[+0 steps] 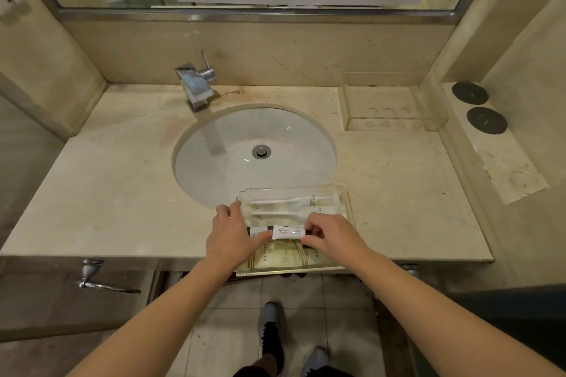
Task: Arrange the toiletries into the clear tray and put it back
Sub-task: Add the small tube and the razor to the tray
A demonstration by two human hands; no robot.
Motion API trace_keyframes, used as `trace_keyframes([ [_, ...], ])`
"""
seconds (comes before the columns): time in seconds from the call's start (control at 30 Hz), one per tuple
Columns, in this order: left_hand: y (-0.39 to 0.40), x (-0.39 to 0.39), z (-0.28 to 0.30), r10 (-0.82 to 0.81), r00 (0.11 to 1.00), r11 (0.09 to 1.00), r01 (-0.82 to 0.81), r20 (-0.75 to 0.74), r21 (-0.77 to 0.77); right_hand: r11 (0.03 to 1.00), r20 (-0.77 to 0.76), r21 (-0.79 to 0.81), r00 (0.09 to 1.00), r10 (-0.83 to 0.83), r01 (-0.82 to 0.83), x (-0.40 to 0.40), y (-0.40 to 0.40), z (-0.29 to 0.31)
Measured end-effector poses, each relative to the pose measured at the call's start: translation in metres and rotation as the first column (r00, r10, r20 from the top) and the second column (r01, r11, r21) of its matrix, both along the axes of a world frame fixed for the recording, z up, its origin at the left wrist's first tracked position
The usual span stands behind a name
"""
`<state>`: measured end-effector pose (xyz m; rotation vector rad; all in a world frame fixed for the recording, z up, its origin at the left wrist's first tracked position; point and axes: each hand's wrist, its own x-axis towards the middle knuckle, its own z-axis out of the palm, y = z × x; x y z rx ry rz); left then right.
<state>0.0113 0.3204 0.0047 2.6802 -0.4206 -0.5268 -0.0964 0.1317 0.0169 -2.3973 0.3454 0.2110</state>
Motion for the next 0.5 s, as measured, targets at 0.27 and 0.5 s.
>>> trace_keyframes([
  [0.27,0.000,-0.001,0.001,-0.004,1.000,1.000,0.004,-0.003,0.024,0.989,-0.041,0.088,0.992,-0.118,0.121,-0.007,-0.004,-0.012],
  [0.5,-0.011,-0.009,0.005,-0.197,0.953,0.979,0.180,0.232,0.091,0.995,-0.089,-0.081,0.994,-0.061,0.054,-0.025,-0.040,-0.009],
])
